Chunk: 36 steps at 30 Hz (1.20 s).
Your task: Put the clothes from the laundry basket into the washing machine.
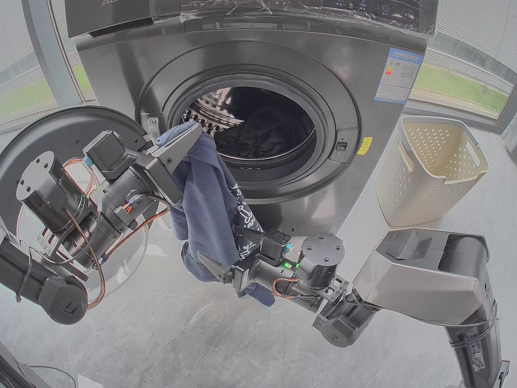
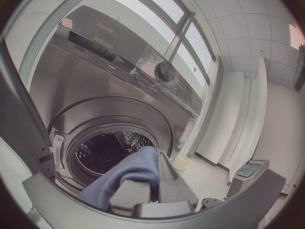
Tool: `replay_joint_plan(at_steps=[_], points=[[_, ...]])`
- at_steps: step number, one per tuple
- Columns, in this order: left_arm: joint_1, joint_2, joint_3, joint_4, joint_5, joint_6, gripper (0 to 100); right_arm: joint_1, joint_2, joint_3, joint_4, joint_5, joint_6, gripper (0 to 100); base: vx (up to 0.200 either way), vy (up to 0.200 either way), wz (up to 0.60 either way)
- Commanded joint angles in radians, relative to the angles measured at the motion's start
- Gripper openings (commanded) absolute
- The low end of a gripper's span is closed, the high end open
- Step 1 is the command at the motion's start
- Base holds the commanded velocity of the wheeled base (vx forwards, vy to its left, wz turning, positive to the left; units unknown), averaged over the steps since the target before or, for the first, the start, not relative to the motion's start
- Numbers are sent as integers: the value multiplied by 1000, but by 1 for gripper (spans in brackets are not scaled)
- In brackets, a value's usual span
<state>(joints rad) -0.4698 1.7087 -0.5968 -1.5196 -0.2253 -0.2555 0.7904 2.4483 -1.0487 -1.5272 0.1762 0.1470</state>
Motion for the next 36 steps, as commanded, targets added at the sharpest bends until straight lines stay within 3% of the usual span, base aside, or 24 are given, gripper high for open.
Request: replay_joint_plan(at_steps=[1, 2, 7, 12, 13, 18, 20, 24, 36], points=[[0, -1, 0, -1, 0, -1, 0, -3, 75, -89, 6, -6, -1, 100, 0, 0, 0], [0, -1, 0, -1, 0, -1, 0, -2, 84, -103, 7, -18, -3, 0, 0, 0, 0], [2, -1, 0, -1, 0, -1, 0, -2, 87, -114, 4, -21, -3, 0, 0, 0, 0], [14, 0, 0, -1, 0, -1, 0, -5, 52, -60, -7, -23, -3, 0, 0, 0, 0], [25, 2, 0, -1, -2, -1, 0, -5, -20, 7, -10, -23, -3, 0, 0, 0, 0], [48, 2, -6, -1, -2, -1, 0, -14, -144, 134, -11, -29, -4, 0, 0, 0, 0], [65, 3, -12, -1, -2, -1, 0, -37, -264, 256, -4, -37, -12, 0, 0, 0, 0], [79, 6, -11, 1, 0, -1, 0, -59, -384, 357, -2, -37, -12, 0, 0, 0, 0], [105, -17, 5, -1, 0, 1, 0, -194, -586, 477, 1, -40, -10, 0, 0, 0, 0]])
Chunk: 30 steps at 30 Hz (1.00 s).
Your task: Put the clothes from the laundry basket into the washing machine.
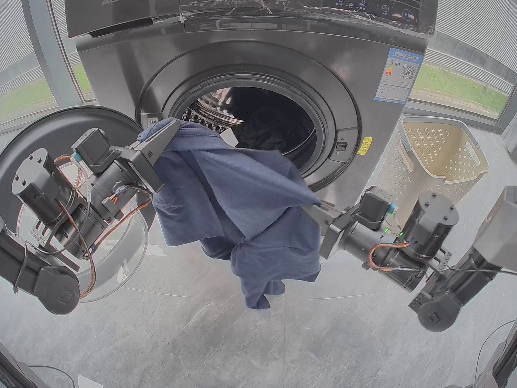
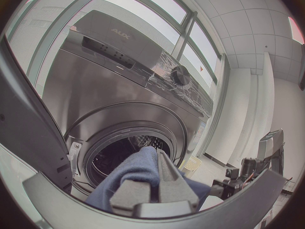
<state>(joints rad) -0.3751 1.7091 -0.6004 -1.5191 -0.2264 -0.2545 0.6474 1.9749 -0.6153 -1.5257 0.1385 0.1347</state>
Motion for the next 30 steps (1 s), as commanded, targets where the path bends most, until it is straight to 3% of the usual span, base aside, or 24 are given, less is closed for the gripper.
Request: replay_joint_plan(at_steps=[1, 6, 11, 13, 19, 30], points=[[10, -26, 11, 1, 1, 0, 0, -55, -120, 49, -4, -2, 2, 0, 0, 0, 0], [10, -82, 25, 16, 1, 1, 0, -86, -149, 49, 1, -40, 0, 0, 0, 0, 0], [12, -108, 24, 27, 1, 1, 0, -86, -160, 46, -4, -43, 0, 0, 0, 0, 0], [10, -123, 22, 31, 1, 0, 0, -88, -163, 23, -8, -45, 2, 0, 0, 0, 0], [10, -172, 16, 66, -1, 1, 0, -86, -162, -30, -1, -103, 0, 0, 0, 0, 0], [12, -233, 10, 142, -4, 1, 0, -84, -176, -107, -2, -142, 3, 0, 0, 0, 0]])
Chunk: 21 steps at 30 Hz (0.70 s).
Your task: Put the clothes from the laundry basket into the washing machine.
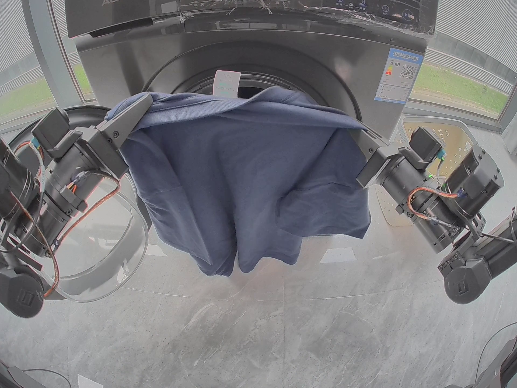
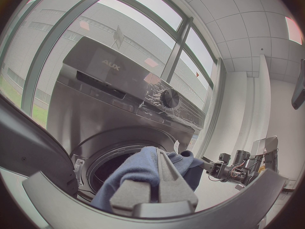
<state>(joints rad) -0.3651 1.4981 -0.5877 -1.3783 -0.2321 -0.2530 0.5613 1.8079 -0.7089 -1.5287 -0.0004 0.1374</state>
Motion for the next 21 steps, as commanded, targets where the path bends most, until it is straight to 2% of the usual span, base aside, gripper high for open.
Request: replay_joint_plan(at_steps=[1, 11, 21], points=[[2, -22, -3, 1, 2, 0, 0, 2, -9, -12, 1, -3, 1, 0, 0, 0, 0], [45, -10, -9, -1, 4, 3, 0, -6, -12, -18, 5, -4, -16, 0, 0, 0, 0], [41, -7, -9, 1, 4, 3, 0, -37, -25, -15, 12, -4, -29, 0, 0, 0, 0]])
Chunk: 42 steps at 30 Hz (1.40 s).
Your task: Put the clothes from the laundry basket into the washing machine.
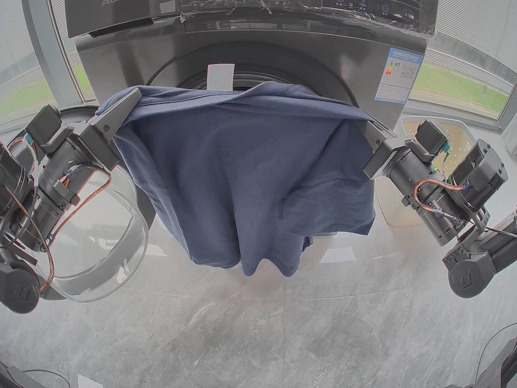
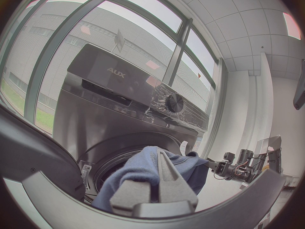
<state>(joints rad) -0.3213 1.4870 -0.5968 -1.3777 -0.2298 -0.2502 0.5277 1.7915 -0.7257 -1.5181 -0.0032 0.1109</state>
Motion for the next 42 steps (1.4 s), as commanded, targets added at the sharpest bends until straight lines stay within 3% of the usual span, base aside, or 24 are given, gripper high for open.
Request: replay_joint_plan(at_steps=[1, 18, 26, 32, 38, 39, 42], points=[[-2, 4, 0, 0, 1, -1, 0, -3, -11, 2, 3, -1, -2, 0, 0, 0, 0], [-7, 9, -3, 0, -6, -1, 0, -2, -15, -3, 1, -1, -2, 0, 0, 0, 0], [-64, 45, -8, -3, -8, 0, 0, -3, -26, 39, 6, -1, 0, 0, 0, 0, 0], [-140, 78, -17, -3, -6, 2, 0, 86, -3, 175, 13, -1, 18, 0, 0, 0, 0], [-182, 124, -51, -14, 3, 0, 0, 149, 95, 166, 19, -3, 29, 0, 0, 0, 0], [-183, 124, -55, -14, 3, 0, 0, 152, 106, 167, 21, -1, 29, 100, 0, 0, 0], [-185, 127, -84, -12, 4, -1, 0, 183, 175, 213, 22, 5, 27, 100, 0, 0, 0]])
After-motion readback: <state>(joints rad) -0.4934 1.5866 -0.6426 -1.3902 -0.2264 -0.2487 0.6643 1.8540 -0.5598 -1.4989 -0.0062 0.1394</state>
